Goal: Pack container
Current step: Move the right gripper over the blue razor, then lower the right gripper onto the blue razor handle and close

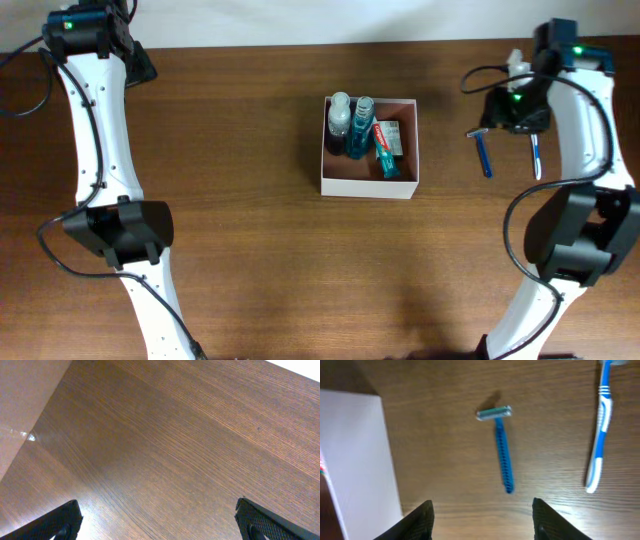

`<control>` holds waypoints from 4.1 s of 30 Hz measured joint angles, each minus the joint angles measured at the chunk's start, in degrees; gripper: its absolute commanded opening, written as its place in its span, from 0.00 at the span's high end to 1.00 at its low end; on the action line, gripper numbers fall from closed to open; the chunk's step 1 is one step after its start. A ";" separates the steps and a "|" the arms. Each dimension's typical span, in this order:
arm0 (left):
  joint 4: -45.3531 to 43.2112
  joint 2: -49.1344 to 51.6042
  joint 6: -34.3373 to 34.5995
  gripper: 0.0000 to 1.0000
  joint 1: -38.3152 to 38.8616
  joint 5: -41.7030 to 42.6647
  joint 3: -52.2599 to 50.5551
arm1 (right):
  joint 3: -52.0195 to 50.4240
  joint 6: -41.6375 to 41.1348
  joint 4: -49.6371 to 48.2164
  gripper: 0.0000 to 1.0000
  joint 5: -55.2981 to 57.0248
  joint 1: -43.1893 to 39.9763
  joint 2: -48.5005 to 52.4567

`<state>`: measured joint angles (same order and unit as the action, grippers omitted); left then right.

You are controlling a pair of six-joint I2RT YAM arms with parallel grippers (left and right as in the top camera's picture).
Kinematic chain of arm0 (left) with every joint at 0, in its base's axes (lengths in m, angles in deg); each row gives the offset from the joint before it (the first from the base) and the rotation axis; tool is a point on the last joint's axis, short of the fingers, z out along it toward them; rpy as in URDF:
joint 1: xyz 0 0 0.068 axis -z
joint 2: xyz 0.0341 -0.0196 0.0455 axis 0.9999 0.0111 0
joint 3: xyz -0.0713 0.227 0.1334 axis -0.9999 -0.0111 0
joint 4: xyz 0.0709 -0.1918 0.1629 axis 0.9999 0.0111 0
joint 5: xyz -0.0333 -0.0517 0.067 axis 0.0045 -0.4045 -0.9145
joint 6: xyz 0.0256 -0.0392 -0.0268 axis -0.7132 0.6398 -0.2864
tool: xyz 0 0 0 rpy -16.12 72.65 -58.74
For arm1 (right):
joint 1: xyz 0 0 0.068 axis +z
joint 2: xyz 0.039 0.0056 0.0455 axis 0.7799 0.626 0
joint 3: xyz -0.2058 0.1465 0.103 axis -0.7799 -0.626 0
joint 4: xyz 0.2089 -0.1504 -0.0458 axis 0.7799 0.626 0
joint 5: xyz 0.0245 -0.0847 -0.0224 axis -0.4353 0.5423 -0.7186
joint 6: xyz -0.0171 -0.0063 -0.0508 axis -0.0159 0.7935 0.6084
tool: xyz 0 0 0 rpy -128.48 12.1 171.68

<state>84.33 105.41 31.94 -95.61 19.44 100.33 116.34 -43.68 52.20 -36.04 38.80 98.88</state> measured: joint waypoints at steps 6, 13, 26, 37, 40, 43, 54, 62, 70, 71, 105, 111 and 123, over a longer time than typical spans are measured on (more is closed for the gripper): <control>0.00 0.00 0.00 0.01 0.00 0.00 0.00 | -0.94 6.14 0.61 0.42 3.26 -0.20 0.00; 0.00 0.00 0.00 0.01 0.00 0.00 0.00 | -4.94 8.07 -3.98 0.42 4.98 -0.20 0.00; 0.00 0.00 0.00 0.01 0.00 0.00 0.00 | -11.50 8.31 -11.56 0.42 5.29 0.02 0.04; 0.00 0.00 0.00 0.01 0.00 0.00 0.00 | -16.94 8.31 -14.49 0.42 5.09 0.17 0.04; 0.00 0.00 0.00 0.01 0.00 0.00 0.00 | -17.97 8.31 -15.34 0.42 5.09 0.17 0.07; 0.00 0.00 0.00 0.01 0.00 0.00 0.00 | -18.51 8.28 -16.22 0.42 5.09 0.17 0.07; 0.00 0.00 0.00 0.01 0.00 0.00 0.00 | -18.75 6.32 -19.26 0.42 5.09 0.17 0.07; 0.00 0.00 0.00 0.01 0.00 0.00 0.00 | -18.75 5.42 -18.82 0.42 5.09 0.17 3.17; 0.00 0.00 0.00 0.01 0.00 0.00 0.00 | -19.08 4.59 -18.78 0.42 5.14 0.17 4.66; 0.00 0.00 -0.02 0.01 0.00 0.00 0.00 | -19.06 4.55 -18.78 0.42 5.11 0.17 4.66; 0.00 0.00 0.00 0.01 0.00 0.00 0.00 | -19.04 4.37 -20.06 0.96 7.89 0.15 5.90; 0.00 0.00 0.00 0.01 0.00 0.00 0.00 | -19.02 3.39 -20.00 0.96 7.72 0.17 5.90; 0.02 0.00 0.00 0.01 0.00 0.00 0.00 | -4.83 1.51 -8.37 0.96 -2.89 0.17 7.98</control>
<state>84.35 105.41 31.94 -95.61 19.44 100.33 111.51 -42.17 43.83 -38.92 38.97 106.86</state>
